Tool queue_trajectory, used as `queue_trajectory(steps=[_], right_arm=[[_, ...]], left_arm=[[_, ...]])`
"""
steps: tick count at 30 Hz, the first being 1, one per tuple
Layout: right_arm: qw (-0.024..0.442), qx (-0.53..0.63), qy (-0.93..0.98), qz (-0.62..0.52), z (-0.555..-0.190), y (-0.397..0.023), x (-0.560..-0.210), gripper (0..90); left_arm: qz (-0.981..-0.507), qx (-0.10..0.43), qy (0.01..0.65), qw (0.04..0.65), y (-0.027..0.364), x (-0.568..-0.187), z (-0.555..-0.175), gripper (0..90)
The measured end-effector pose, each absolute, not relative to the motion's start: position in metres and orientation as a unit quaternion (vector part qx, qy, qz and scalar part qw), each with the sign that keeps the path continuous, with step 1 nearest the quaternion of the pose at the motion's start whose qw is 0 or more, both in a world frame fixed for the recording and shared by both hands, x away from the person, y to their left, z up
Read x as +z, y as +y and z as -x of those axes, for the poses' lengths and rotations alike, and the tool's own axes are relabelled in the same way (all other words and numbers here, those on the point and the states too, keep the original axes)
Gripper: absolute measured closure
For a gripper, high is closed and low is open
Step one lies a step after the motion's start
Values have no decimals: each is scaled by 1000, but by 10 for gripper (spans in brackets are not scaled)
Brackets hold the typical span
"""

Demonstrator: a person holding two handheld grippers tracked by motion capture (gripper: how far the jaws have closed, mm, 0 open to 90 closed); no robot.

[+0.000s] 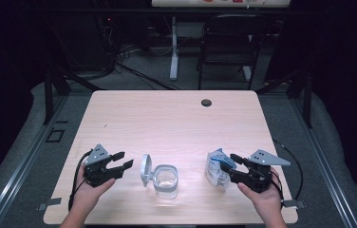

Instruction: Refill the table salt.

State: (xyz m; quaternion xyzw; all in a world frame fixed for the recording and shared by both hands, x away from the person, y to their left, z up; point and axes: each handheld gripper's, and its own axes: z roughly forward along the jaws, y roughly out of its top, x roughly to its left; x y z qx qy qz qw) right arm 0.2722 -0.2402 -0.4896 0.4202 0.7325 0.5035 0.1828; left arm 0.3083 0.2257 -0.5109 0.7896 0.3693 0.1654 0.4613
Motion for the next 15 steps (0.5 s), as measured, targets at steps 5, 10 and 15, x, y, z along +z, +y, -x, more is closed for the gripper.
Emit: queue_trajectory(steps=[5, 10, 15], right_arm=[[177, 505, 731, -424, -273, -239, -495, 458], [172, 499, 735, -425, -274, -239, -500, 455], [164, 499, 735, -429, -276, -239, -505, 453]], left_arm=[[-790, 165, 369, 461, 226, -511, -308, 502], [-790, 166, 369, 461, 226, -511, -309, 502], [-790, 165, 369, 460, 226, -511, -309, 502]])
